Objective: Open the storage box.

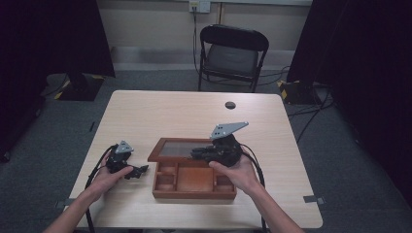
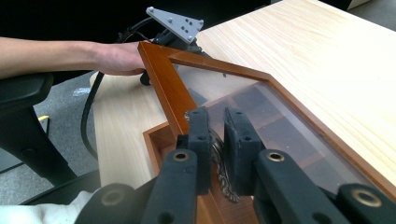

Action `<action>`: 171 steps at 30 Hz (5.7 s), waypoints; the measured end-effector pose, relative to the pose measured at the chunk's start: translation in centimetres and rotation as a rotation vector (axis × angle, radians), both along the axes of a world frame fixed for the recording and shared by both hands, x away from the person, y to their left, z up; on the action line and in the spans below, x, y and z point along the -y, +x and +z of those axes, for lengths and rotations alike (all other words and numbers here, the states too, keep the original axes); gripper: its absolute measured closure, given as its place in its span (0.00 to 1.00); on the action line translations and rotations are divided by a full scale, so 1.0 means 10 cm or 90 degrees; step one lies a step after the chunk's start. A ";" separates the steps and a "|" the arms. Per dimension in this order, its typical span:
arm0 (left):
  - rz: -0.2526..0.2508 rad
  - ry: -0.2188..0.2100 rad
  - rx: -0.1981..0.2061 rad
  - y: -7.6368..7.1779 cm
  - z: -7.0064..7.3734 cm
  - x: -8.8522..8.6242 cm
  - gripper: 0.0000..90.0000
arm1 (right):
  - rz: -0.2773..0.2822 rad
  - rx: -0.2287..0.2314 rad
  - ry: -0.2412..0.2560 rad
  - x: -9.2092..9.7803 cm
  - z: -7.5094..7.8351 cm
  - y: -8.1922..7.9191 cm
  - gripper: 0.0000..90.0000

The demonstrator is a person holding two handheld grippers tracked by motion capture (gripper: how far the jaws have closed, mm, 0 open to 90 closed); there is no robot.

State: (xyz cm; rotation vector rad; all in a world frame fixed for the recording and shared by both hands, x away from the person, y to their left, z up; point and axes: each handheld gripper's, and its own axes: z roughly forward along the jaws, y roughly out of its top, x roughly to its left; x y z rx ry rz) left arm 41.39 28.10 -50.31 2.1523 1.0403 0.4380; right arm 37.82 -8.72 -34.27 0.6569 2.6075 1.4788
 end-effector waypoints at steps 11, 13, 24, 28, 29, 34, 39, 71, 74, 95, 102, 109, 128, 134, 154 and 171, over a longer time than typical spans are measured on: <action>0.000 0.000 0.000 0.00 0.00 0.00 0.00 | -0.001 0.003 0.002 0.00 0.04 0.03 0.92; -0.002 -0.003 -0.002 0.00 0.00 0.00 0.00 | -0.002 0.003 0.004 0.00 0.05 0.04 0.92; -0.001 -0.003 0.001 0.00 0.00 0.00 0.00 | -0.009 0.007 0.004 -0.01 0.09 0.06 0.92; 0.000 -0.006 0.000 0.00 -0.01 0.01 0.00 | -0.010 0.007 0.007 -0.01 0.10 0.08 0.92; 0.000 -0.006 0.000 0.00 -0.01 0.01 0.00 | -0.011 0.008 0.007 -0.01 0.10 0.08 0.92; -0.001 -0.003 0.001 0.00 0.00 0.00 0.00 | -0.012 0.008 0.005 -0.01 0.12 0.09 0.92; -0.002 -0.004 0.001 0.00 0.00 0.00 0.00 | -0.012 0.009 0.005 -0.01 0.14 0.11 0.92; -0.002 -0.003 0.000 0.00 0.00 0.00 0.00 | -0.029 0.033 0.009 -0.02 0.25 0.20 0.93; -0.002 -0.003 0.000 0.00 0.00 0.00 0.00 | -0.034 0.040 0.012 -0.02 0.26 0.20 0.92; -0.002 -0.003 0.001 0.00 0.00 0.00 0.00 | -0.059 0.049 0.021 -0.01 0.29 0.26 0.86; -0.002 -0.003 0.000 0.00 0.00 0.00 0.00 | -0.059 0.047 0.018 -0.01 0.31 0.28 0.86; -0.002 -0.002 0.000 0.00 0.00 0.00 0.00 | -0.060 0.041 0.022 -0.01 0.33 0.31 0.87; -0.002 -0.003 0.001 0.00 0.00 0.00 0.00 | -0.052 0.020 0.036 0.00 0.36 0.40 0.91; -0.002 -0.003 0.000 0.00 0.00 0.00 0.00 | -0.053 0.018 0.040 0.00 0.37 0.43 0.91; -0.002 -0.002 0.000 0.00 0.00 0.00 0.00 | -0.059 0.018 0.052 0.01 0.39 0.50 0.89; -0.002 -0.003 0.001 0.00 0.00 0.00 0.00 | -0.058 0.018 0.051 0.01 0.39 0.51 0.89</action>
